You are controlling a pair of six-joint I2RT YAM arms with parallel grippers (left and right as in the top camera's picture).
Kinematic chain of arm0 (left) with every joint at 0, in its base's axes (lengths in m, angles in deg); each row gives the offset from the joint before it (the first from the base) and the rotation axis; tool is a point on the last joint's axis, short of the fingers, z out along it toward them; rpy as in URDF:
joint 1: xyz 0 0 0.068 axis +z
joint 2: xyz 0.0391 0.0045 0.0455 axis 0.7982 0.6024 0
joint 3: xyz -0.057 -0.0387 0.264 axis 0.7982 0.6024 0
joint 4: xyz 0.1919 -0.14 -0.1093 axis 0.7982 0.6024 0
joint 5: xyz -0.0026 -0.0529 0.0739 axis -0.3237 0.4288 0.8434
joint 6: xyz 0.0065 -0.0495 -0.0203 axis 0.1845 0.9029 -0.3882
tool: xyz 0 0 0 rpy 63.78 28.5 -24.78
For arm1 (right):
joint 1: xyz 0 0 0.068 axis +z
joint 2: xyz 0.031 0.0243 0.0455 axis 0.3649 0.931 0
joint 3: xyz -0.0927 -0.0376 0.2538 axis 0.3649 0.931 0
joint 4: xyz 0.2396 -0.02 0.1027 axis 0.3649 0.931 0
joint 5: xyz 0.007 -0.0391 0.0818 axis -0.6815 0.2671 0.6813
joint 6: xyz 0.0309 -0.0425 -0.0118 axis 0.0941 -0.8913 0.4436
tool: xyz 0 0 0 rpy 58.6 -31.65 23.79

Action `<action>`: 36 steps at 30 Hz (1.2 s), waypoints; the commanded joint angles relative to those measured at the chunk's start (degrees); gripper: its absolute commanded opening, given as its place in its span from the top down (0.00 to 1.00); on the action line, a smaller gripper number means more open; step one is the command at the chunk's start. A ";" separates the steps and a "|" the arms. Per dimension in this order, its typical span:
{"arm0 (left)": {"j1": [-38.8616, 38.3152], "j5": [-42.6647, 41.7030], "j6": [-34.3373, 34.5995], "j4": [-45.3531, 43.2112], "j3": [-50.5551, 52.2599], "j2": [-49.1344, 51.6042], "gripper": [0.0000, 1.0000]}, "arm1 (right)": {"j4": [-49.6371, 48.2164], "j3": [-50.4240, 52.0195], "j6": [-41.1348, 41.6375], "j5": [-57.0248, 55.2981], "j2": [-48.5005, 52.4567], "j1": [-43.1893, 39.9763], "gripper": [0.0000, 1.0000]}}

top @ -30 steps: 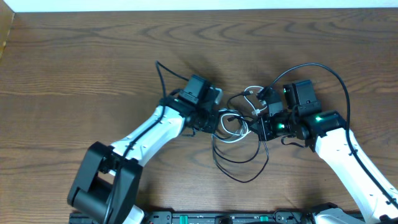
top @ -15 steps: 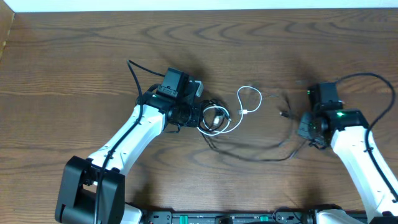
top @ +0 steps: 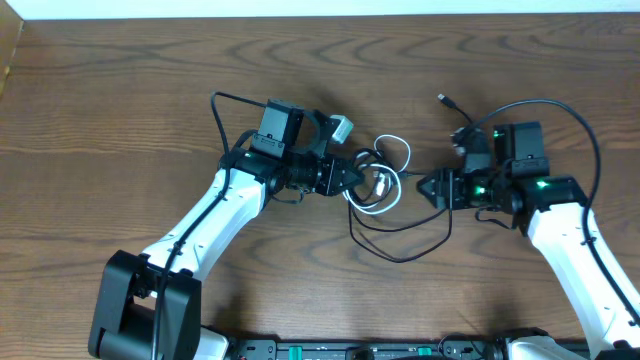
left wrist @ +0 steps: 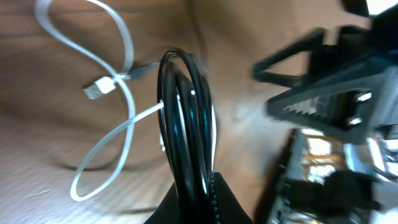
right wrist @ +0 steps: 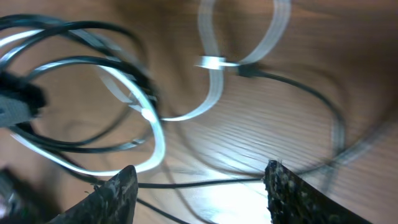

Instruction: Untangle cables

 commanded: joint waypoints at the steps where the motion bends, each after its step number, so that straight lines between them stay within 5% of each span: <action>1: 0.24 -10.23 -0.94 -0.31 0.00 -0.96 0.92 | -1.84 -0.17 -4.87 5.42 -0.46 2.64 0.36; 13: -0.59 -16.87 -0.72 -1.75 0.00 -0.96 0.92 | -10.16 -0.15 -4.81 0.83 -0.46 7.13 0.43; 18: -2.75 -16.85 -0.72 -1.75 0.00 -0.96 0.92 | -12.46 -0.15 -4.57 0.72 0.33 7.87 0.65; 20: -2.99 -16.50 -0.76 -1.75 0.00 -0.98 0.92 | -12.35 -0.15 -4.59 0.61 1.20 7.87 0.93; 21: -2.91 -15.74 -0.74 -1.73 0.00 -0.96 0.92 | -12.15 -0.15 -4.59 0.61 1.44 7.87 0.99; 24: -2.75 -7.48 -0.76 0.31 0.00 -0.96 0.78 | -10.62 -0.15 -3.76 -2.29 1.70 7.80 0.99; 27: -2.75 2.27 -0.79 4.35 0.00 -0.96 0.75 | -7.89 -0.15 -0.81 -7.82 1.68 7.80 0.99; 30: -2.78 2.78 -1.20 5.90 0.00 -0.96 0.75 | -6.16 -0.15 -0.52 -3.21 1.68 7.82 0.99; 34: -2.78 2.75 -1.18 6.08 0.00 -0.96 0.76 | -5.90 -0.15 -0.48 5.16 1.68 7.82 0.73; 36: -2.78 3.39 -1.44 7.43 0.00 -0.96 0.76 | -5.18 -0.15 1.49 5.16 1.68 7.82 0.73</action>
